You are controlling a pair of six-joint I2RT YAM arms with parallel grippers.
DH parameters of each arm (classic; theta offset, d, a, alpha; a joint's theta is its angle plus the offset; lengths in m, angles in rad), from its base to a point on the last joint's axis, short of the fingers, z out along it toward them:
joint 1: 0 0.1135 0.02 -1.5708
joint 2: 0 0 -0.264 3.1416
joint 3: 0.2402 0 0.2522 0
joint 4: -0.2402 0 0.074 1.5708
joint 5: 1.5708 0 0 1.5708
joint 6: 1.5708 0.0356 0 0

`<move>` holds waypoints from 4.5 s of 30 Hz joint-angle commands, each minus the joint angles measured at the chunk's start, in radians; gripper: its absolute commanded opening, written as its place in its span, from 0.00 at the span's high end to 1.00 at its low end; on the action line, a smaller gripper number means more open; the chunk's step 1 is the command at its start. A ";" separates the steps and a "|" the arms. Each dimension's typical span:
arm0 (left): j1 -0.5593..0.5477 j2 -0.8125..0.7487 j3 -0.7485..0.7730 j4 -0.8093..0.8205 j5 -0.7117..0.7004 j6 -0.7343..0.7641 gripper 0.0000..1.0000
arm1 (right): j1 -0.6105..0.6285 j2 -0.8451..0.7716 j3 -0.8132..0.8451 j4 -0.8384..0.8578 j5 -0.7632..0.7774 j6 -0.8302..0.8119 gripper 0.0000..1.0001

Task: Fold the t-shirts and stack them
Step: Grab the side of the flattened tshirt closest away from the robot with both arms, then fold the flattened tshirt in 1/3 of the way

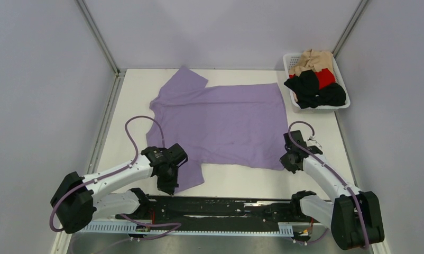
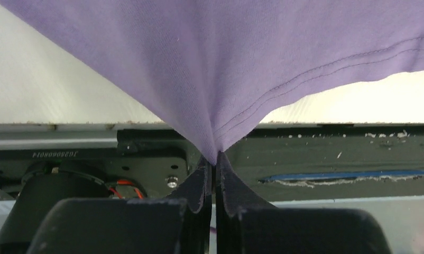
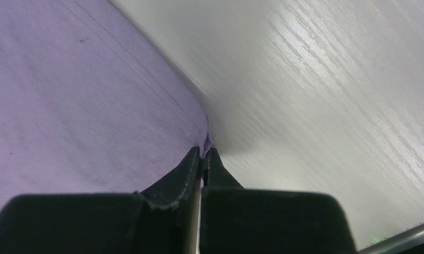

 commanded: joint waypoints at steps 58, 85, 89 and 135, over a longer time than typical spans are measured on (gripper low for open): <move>0.532 0.271 0.640 0.359 -0.108 0.371 1.00 | -0.073 0.246 0.531 -0.041 -0.037 -0.291 1.00; 0.704 0.925 1.128 0.329 -0.199 0.414 0.75 | -0.172 0.742 0.876 0.065 -0.022 -0.309 0.60; 0.726 1.063 1.361 0.195 -0.152 0.408 0.05 | -0.152 0.710 0.874 0.100 -0.073 -0.382 0.34; 0.595 -0.082 -0.118 0.411 0.101 0.075 0.00 | 0.046 0.030 -0.007 -0.014 -0.371 -0.191 0.00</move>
